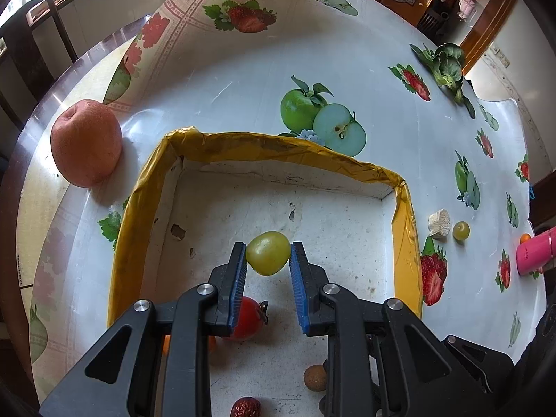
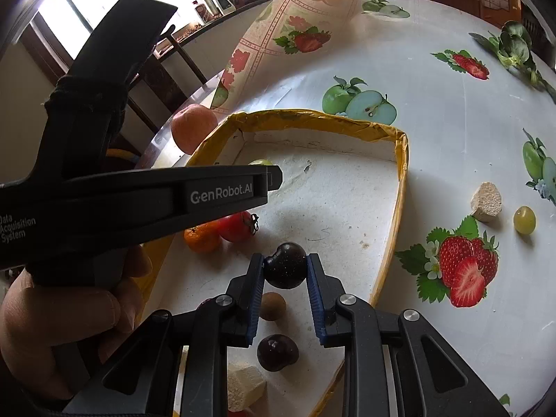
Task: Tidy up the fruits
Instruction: 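Carry the grape into the tray and open the left tool while the right tool releases the cherry there, then withdraw both open tools from the tray toward the last grape and slice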
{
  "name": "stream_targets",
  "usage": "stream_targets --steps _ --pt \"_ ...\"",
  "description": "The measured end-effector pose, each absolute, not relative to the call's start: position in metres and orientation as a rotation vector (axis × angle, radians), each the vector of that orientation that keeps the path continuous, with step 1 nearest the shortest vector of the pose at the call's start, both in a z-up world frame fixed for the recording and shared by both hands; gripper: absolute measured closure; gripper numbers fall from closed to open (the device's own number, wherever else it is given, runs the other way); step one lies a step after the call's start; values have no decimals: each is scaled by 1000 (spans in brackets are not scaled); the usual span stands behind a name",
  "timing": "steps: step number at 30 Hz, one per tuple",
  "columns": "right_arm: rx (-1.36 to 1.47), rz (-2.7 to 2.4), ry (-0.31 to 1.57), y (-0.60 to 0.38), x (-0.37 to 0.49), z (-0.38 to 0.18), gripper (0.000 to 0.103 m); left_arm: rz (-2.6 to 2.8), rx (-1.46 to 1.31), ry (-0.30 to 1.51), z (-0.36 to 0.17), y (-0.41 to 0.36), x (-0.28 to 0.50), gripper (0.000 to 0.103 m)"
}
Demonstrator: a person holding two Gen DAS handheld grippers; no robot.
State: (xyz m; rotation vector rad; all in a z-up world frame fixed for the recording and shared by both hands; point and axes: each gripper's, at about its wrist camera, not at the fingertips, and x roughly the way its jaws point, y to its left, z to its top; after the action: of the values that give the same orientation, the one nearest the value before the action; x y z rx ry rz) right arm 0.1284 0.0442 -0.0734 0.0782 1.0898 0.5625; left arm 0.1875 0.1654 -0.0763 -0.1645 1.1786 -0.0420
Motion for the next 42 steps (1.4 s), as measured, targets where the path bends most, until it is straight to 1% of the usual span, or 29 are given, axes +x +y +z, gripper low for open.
stream_targets --steps 6,10,11,12,14,15,16,18,26,33,42 --pt "54 557 1111 48 130 -84 78 -35 -170 1208 -86 166 192 81" --pt "39 554 1115 50 130 -85 76 -19 -185 1229 -91 168 192 79" --pt "37 555 1117 50 130 -85 76 -10 -183 1229 -90 169 191 74" --pt "37 555 1118 50 130 -84 75 -2 -182 1227 -89 170 190 65" --pt "46 562 1118 48 129 -82 67 4 -194 1209 -84 175 186 56" --pt "51 563 1114 47 127 -81 61 6 -200 1203 -81 176 185 53" --pt "54 563 1108 45 125 -78 58 12 -202 1200 -79 178 185 52" --pt "56 565 1100 43 122 -73 56 11 -211 1194 -75 179 183 52" --pt "125 525 1025 7 105 -42 56 -17 -225 1144 -49 168 172 52" --pt "179 423 1004 -46 101 -36 56 -97 -200 1116 -30 129 165 52" --pt "211 338 996 -97 90 -36 56 -199 -160 1112 -20 72 159 52"
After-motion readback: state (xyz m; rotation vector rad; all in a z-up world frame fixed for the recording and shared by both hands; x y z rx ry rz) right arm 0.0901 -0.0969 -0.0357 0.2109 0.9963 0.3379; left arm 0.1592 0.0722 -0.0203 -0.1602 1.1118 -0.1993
